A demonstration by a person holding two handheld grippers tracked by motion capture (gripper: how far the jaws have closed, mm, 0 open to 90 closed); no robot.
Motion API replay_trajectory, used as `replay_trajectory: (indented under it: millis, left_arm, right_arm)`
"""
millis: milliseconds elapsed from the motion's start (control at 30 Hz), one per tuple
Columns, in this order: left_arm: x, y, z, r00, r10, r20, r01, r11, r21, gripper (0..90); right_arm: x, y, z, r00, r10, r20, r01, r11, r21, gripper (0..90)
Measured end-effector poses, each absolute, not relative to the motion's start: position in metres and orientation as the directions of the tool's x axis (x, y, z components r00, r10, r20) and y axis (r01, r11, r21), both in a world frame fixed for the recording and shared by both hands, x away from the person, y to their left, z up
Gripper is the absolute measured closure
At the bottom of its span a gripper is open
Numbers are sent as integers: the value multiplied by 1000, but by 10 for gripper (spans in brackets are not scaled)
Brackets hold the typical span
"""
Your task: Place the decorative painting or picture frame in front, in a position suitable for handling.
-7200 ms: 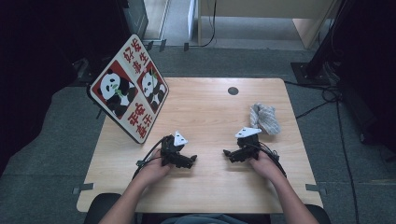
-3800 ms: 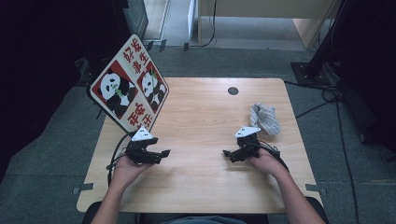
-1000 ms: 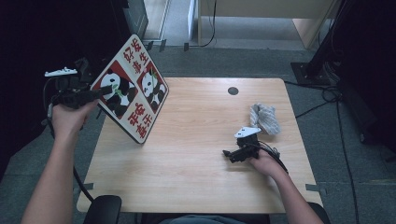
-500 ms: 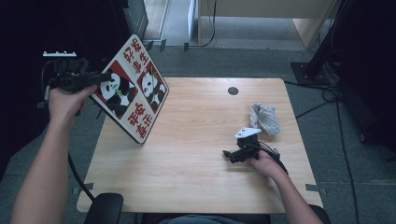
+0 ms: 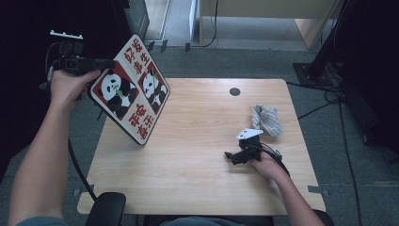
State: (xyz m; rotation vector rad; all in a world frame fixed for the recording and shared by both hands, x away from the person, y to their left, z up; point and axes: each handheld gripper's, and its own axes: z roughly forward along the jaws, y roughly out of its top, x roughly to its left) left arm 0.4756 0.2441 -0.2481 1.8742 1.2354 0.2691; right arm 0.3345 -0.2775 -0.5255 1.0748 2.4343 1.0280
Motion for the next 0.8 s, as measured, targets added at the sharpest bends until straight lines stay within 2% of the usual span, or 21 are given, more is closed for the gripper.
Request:
replay_trajectory:
  millis: [100, 233, 500, 667, 800]
  left_arm:
    - [484, 241, -247, 489, 838, -243, 665, -177, 726, 558]
    - [494, 240, -248, 480, 834, -271, 680, -159, 716, 567]
    - [504, 235, -248, 493, 836, -240, 706, -223, 673, 590]
    - [509, 238, -251, 474, 836, -278, 731, -197, 654, 591]
    - [511, 233, -251, 485, 832, -270, 737, -222, 638, 616]
  right_arm:
    - [335, -278, -526, -682, 731, 21, 524, 469, 711, 0]
    - [335, -278, -526, -681, 732, 22, 526, 468, 710, 0]
    - [335, -278, -526, -682, 731, 21, 524, 469, 711, 0]
    - [335, -277, -525, -682, 731, 22, 526, 468, 710, 0]
    - [335, -277, -525, -681, 732, 23, 527, 468, 709, 0]
